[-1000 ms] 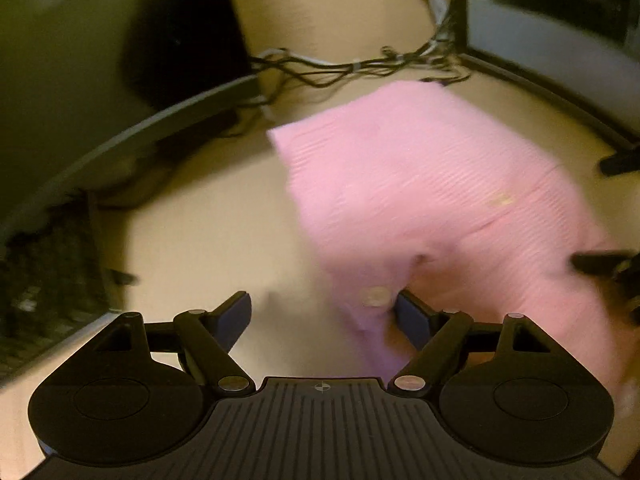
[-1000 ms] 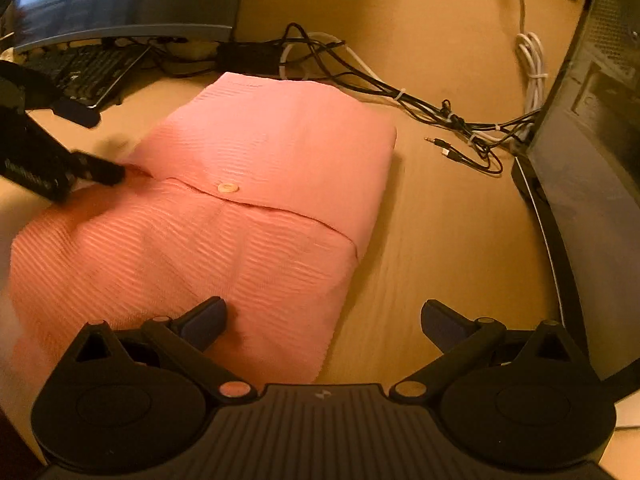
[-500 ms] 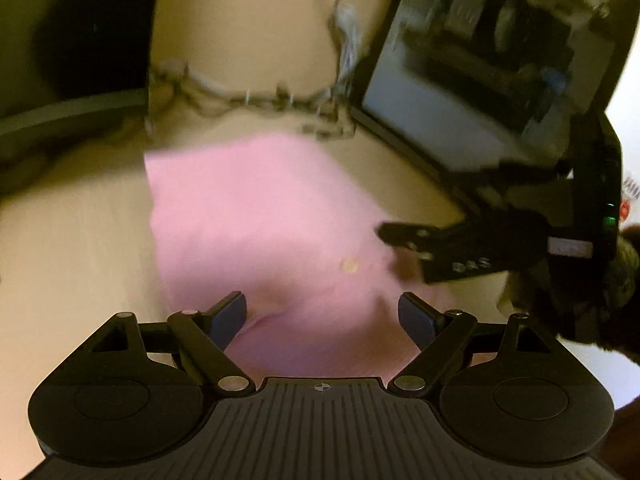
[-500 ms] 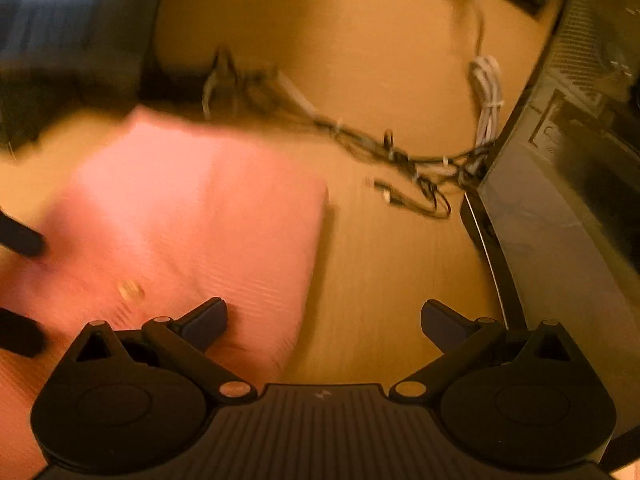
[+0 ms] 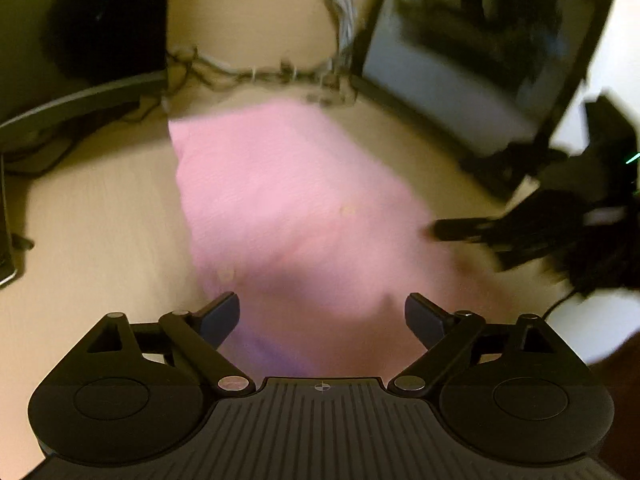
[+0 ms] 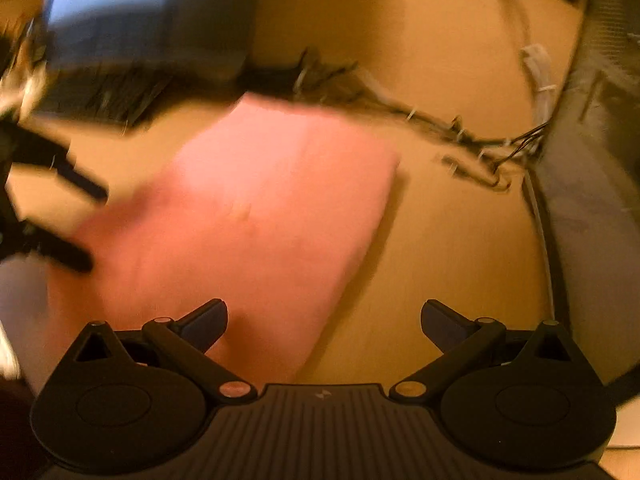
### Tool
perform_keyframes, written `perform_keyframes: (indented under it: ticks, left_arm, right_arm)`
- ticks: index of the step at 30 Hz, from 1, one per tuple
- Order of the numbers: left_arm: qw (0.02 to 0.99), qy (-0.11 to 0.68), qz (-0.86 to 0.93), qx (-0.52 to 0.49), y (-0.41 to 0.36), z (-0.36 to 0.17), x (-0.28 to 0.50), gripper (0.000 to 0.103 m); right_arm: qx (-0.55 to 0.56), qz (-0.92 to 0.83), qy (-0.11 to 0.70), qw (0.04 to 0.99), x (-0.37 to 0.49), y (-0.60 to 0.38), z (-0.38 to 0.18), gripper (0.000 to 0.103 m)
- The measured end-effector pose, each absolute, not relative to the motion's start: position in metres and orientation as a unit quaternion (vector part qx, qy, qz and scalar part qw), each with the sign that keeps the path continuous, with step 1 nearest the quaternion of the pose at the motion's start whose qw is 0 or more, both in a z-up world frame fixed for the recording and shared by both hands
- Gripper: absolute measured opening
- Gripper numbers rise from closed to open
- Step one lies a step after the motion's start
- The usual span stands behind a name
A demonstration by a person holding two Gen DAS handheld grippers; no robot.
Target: Fold clothes
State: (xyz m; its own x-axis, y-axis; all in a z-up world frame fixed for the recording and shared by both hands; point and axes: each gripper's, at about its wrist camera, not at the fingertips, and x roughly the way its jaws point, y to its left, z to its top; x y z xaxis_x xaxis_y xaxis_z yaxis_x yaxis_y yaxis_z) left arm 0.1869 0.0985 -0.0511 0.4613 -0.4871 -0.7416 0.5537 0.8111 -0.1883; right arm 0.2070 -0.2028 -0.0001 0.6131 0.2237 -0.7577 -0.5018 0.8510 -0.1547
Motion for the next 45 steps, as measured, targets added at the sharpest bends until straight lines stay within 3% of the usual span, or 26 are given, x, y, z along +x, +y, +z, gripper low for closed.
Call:
perform_keyframes:
  ticks: [5, 9, 15, 19, 27, 29, 45]
  left_arm:
    - [0.842, 0.452, -0.269, 0.118, 0.084, -0.073, 0.176, 0.094]
    - [0.847, 0.451, -0.257, 0.116, 0.094, -0.064, 0.17, 0.094]
    - [0.891, 0.341, -0.3, -0.001, 0.096, -0.008, 0.206, 0.098]
    - [0.901, 0.324, -0.274, -0.088, 0.087, -0.017, 0.269, 0.099]
    - [0.862, 0.397, -0.275, -0.154, 0.069, -0.067, 0.367, 0.099]
    - [0.853, 0.435, -0.246, -0.152, 0.065, -0.083, 0.383, 0.101]
    - [0.866, 0.423, -0.23, -0.136, 0.062, -0.08, 0.38, 0.103]
  right_arm:
    - [-0.184, 0.211, 0.395, 0.875, 0.199, -0.211, -0.005, 0.103]
    - [-0.196, 0.225, 0.366, 0.881, 0.195, -0.219, 0.01, 0.103]
    - [-0.143, 0.243, 0.313, 0.907, 0.214, -0.204, 0.033, 0.103]
    - [-0.139, 0.253, 0.293, 0.911, 0.237, -0.184, 0.036, 0.103]
    - [0.028, 0.272, 0.4, 0.875, 0.301, -0.175, 0.01, 0.103]
    - [0.014, 0.265, 0.412, 0.872, 0.301, -0.168, -0.002, 0.103]
    - [-0.066, 0.254, 0.412, 0.872, 0.297, -0.159, -0.004, 0.103]
